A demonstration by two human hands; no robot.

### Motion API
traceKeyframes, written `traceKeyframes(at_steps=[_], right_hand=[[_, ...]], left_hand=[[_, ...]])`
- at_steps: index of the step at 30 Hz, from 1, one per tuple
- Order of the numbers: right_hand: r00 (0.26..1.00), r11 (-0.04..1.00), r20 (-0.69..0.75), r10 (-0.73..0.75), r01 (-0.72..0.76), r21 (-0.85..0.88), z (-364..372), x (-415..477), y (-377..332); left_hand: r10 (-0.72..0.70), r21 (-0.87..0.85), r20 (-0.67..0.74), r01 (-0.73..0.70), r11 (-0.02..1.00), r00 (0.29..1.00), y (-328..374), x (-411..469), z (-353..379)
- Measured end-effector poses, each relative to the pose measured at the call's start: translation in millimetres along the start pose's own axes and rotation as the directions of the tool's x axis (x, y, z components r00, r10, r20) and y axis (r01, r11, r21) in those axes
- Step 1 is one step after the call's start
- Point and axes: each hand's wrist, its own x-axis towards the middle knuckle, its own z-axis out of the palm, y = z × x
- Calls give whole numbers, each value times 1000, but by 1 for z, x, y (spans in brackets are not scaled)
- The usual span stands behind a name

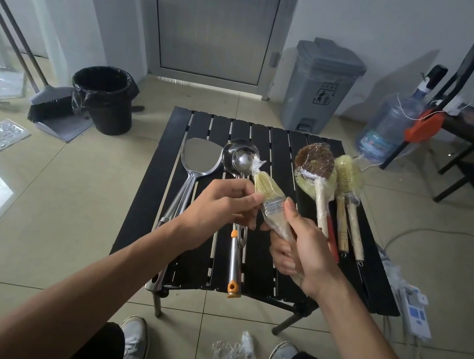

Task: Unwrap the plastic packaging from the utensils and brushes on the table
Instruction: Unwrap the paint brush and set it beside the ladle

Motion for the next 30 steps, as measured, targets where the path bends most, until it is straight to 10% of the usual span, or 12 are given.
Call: traceKeyframes(at_steps=[19, 30], right_hand=[[997, 959, 38, -71, 79, -274, -14, 4, 3], [993, 939, 89, -79, 104, -328, -4, 5, 5]], left_hand=[[76, -36, -374, -97, 995, 924, 0, 6, -27], [-225, -445, -479, -13, 896, 848, -6, 10, -24]])
